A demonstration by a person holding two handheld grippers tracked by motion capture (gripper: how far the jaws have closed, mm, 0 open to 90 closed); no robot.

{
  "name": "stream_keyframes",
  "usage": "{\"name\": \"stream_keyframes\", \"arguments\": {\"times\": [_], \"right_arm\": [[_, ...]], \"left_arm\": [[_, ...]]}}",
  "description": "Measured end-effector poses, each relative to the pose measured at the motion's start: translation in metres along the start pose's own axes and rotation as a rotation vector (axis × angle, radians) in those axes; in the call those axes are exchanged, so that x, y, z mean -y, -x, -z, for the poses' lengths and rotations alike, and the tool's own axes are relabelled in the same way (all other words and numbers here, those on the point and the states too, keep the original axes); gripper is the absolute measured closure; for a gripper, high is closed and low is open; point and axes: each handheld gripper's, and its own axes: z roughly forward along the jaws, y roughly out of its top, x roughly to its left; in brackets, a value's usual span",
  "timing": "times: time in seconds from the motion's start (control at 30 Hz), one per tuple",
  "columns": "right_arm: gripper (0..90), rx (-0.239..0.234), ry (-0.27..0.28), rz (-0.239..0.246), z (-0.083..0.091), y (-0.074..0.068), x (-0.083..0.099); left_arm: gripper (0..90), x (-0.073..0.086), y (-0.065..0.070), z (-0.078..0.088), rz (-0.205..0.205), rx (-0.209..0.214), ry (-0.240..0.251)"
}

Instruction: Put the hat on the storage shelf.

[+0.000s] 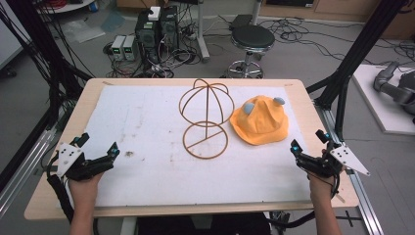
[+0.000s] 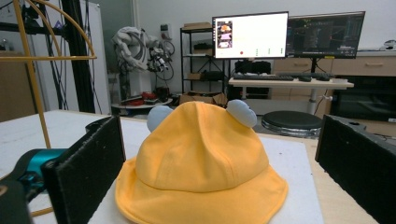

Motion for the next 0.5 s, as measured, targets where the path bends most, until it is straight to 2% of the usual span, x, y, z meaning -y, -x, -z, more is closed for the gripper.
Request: {"name": "stream_keyframes", "arguments": {"times": [0.37, 0.5], "right_arm": [[1.2, -0.006, 0.017, 0.025, -0.0043, -0.0021, -0.002], [1.2, -0.016, 0.021, 0.044, -0.007, -0.0042, -0.007]], "left_arm": [[1.7, -0.002, 0.0027, -0.0003, -0.01, -0.006, 0.015], [1.7, -0.0031, 0.002, 0.0034, 0.002, -0.003, 0.03]]}}
